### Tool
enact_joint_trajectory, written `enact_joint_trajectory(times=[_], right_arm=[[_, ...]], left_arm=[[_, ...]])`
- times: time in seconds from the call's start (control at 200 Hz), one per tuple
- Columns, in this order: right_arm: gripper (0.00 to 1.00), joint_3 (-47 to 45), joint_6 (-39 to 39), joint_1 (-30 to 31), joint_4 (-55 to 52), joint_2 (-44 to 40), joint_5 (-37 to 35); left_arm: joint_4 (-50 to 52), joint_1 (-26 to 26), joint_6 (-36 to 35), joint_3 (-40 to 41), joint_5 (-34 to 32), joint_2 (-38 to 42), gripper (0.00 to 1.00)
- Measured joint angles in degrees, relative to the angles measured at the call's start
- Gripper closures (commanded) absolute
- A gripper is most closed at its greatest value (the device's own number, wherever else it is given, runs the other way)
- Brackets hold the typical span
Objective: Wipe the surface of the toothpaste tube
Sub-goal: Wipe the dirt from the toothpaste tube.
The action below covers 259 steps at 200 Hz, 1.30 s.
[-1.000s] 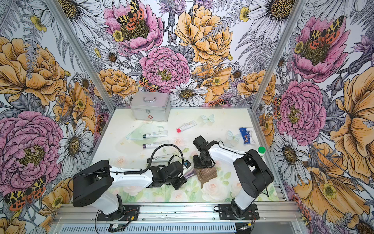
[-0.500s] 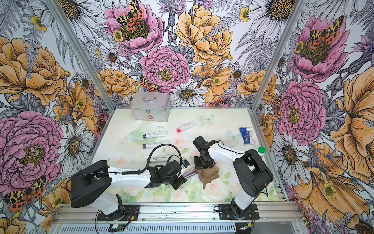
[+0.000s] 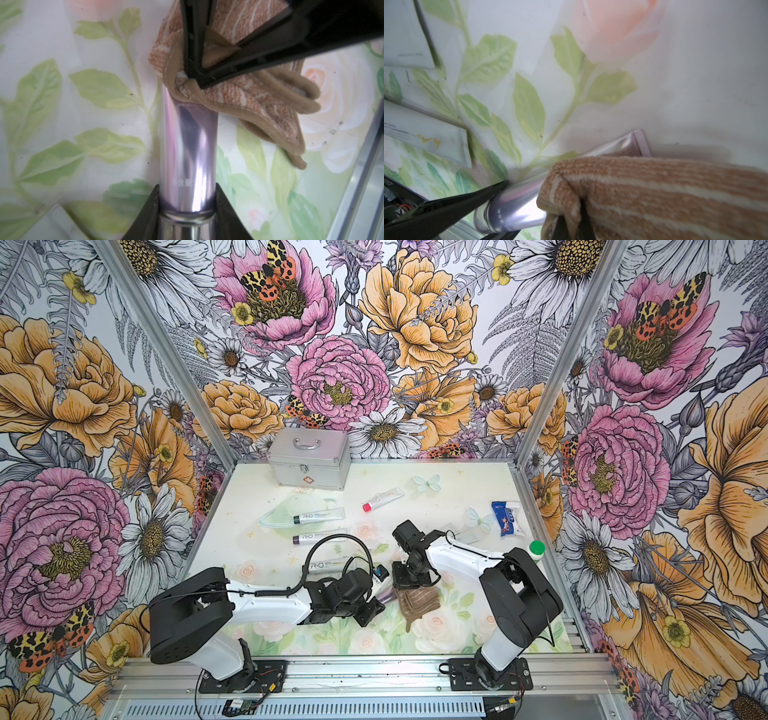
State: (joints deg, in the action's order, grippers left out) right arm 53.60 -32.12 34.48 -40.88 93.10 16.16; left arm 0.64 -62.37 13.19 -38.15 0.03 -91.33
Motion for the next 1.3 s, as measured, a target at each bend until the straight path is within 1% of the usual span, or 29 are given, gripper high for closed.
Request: enact_joint_trajectory(times=[0.245, 0.41, 0.575, 0.791, 0.881, 0.996, 1.141, 1.296], right_arm=[[1.0, -0.2, 2.5, -3.6, -1.8, 0.5, -6.8], [1.0, -0.2, 3.1, -4.0, -2.6, 0.5, -8.2], [1.0, -0.2, 2.6, -2.0, -2.6, -0.1, -7.9], [1.0, -0.1, -0.4, 3.5, -2.2, -1.2, -4.1], [1.0, -0.1, -0.9, 4.4, -2.2, -1.2, -3.4], [1.0, -0.2, -1.0, 3.5, -2.1, -1.1, -2.8], [1.0, -1.0, -0.1, 0.2, -1.7, -0.8, -1.2], [1.0, -1.4, 1.1, -3.8, -2.3, -0.5, -1.1]], left_arm=[[-1.6, 0.0, 0.0, 0.7, 0.0, 0.0, 0.71], [-1.6, 0.1, 0.0, 0.7, 0.0, 0.0, 0.71], [-1.6, 0.2, 0.0, 0.7, 0.1, 0.0, 0.71], [-1.6, 0.2, 0.0, 0.7, 0.1, 0.0, 0.71], [-1.6, 0.2, 0.0, 0.7, 0.1, 0.0, 0.71], [-1.6, 0.3, 0.0, 0.7, 0.2, 0.0, 0.71], [-1.6, 0.3, 0.0, 0.7, 0.2, 0.0, 0.71], [-1.7, 0.3, 0.0, 0.7, 0.2, 0.0, 0.7]])
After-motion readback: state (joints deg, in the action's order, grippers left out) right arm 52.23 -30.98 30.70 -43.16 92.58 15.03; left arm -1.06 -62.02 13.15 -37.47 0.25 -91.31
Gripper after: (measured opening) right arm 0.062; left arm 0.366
